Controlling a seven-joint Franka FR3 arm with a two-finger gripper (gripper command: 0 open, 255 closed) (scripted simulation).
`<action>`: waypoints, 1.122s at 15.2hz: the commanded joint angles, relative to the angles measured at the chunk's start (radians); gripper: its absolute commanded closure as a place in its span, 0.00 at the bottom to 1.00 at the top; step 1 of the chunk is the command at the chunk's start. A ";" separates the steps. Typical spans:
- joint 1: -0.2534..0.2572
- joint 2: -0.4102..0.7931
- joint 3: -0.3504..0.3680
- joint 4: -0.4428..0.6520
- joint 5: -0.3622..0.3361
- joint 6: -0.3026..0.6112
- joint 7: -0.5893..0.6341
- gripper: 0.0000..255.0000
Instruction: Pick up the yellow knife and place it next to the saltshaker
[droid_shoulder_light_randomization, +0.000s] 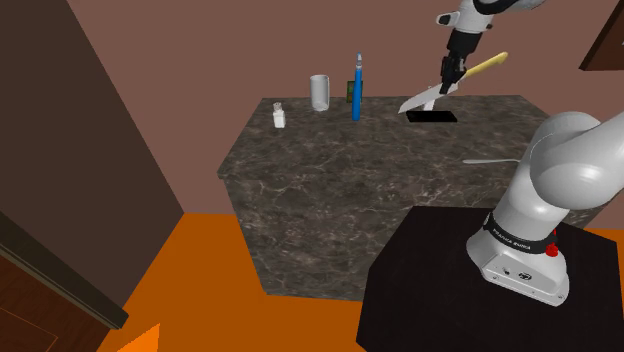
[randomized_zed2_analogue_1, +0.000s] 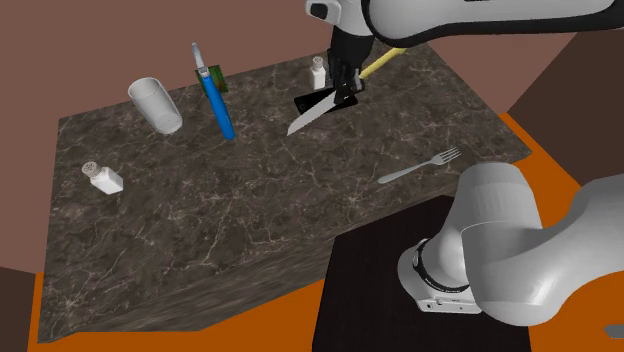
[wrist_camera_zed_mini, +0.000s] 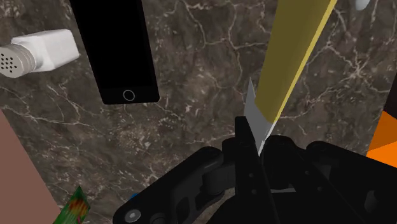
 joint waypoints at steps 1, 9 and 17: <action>0.002 -0.003 0.009 0.024 0.007 -0.027 -0.001 1.00; 0.101 0.089 0.109 0.044 0.094 0.022 0.144 1.00; 0.220 0.253 0.193 0.129 0.196 0.084 0.277 1.00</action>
